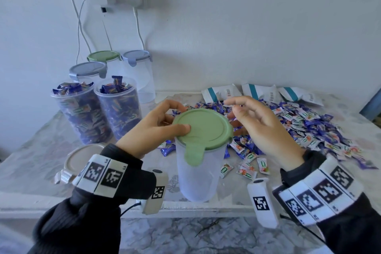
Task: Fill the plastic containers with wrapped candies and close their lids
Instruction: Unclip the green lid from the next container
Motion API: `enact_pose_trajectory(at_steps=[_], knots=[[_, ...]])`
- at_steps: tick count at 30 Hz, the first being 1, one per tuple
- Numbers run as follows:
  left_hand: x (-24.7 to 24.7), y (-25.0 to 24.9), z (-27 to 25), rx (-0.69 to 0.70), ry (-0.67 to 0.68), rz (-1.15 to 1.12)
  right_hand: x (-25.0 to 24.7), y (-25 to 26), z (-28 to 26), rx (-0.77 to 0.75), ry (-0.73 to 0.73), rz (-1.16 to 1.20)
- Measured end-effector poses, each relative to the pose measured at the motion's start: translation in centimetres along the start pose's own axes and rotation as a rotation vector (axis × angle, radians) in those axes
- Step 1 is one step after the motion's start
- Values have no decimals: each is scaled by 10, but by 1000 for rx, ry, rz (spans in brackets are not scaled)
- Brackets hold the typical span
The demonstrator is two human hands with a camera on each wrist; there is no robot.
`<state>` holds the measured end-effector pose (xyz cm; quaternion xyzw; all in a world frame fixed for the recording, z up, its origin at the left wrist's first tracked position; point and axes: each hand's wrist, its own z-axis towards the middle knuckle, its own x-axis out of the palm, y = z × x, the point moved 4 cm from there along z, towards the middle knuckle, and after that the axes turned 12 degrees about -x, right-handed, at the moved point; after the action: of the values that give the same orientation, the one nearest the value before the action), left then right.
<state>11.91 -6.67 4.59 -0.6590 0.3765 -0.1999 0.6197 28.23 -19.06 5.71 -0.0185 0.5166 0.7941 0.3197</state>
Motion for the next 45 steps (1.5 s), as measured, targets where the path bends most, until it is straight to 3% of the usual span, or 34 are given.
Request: enact_pose_trajectory(at_steps=[4, 13, 18, 22, 24, 27, 33, 38, 41, 45], knots=[[10, 1, -6, 31, 72, 14, 3, 0, -7, 38, 73, 49], [13, -5, -14, 110, -1, 59, -1, -5, -10, 107, 219, 56], [11, 0, -12, 104, -16, 84, -1, -8, -9, 193, 168, 250], [10, -2, -19, 268, -308, 439, -3, -6, -7, 117, 164, 179], [20, -3, -25, 343, -316, 536, -5, -3, -6, 76, 113, 186], [33, -2, -29, 381, -308, 543, -5, 6, -4, -22, 62, 201], [21, -9, -47, 506, -500, 446, 2, 12, -4, -190, 6, 238], [-21, 27, -68, 345, -746, 344, 21, -11, -17, -134, 39, 215], [-44, 68, -72, 121, -865, 350, 33, -21, -31, -137, 58, 242], [-63, 116, -67, -170, -908, 504, 42, -29, -42, -100, 51, 334]])
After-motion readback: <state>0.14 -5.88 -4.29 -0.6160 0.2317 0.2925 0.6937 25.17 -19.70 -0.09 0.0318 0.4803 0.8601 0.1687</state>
